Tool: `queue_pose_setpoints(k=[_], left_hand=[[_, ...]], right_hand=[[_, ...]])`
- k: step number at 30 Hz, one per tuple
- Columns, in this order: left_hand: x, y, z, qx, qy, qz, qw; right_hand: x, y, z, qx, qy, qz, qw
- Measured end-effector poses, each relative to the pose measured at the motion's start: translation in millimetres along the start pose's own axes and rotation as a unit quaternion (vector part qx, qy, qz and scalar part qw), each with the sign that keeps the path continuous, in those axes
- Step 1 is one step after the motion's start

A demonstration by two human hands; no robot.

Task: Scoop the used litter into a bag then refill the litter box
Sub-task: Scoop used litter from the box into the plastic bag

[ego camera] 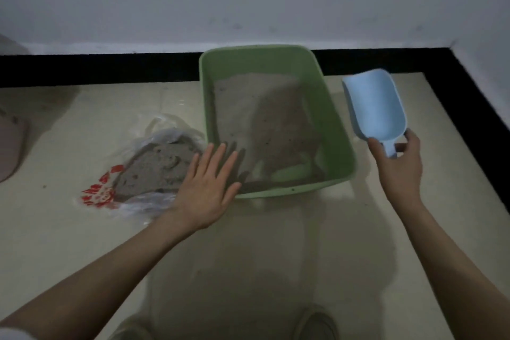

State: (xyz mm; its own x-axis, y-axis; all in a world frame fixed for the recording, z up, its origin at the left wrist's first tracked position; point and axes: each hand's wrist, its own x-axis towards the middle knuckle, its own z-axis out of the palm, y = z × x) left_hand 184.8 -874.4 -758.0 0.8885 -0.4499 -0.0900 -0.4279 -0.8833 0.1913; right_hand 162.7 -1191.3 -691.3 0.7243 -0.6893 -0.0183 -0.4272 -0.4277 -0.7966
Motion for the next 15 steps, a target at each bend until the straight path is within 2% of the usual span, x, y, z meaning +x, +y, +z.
queue_pose_setpoints(k=[3, 7, 15], left_hand=[[3.6, 1.3, 12.3, 0.025, -0.033, 0.014, 0.999], [3.0, 2.4, 16.0, 0.017, -0.023, 0.006, 1.0], [0.7, 4.8, 15.4, 0.013, -0.013, -0.001, 1.0]], right_hand=[[4.2, 44.6, -5.5, -0.014, 0.003, 0.069, 0.998], [-1.3, 99.3, 3.0, -0.059, -0.039, 0.147, 0.987], [-3.7, 116.9, 18.9, -0.065, -0.046, 0.171, 0.982]])
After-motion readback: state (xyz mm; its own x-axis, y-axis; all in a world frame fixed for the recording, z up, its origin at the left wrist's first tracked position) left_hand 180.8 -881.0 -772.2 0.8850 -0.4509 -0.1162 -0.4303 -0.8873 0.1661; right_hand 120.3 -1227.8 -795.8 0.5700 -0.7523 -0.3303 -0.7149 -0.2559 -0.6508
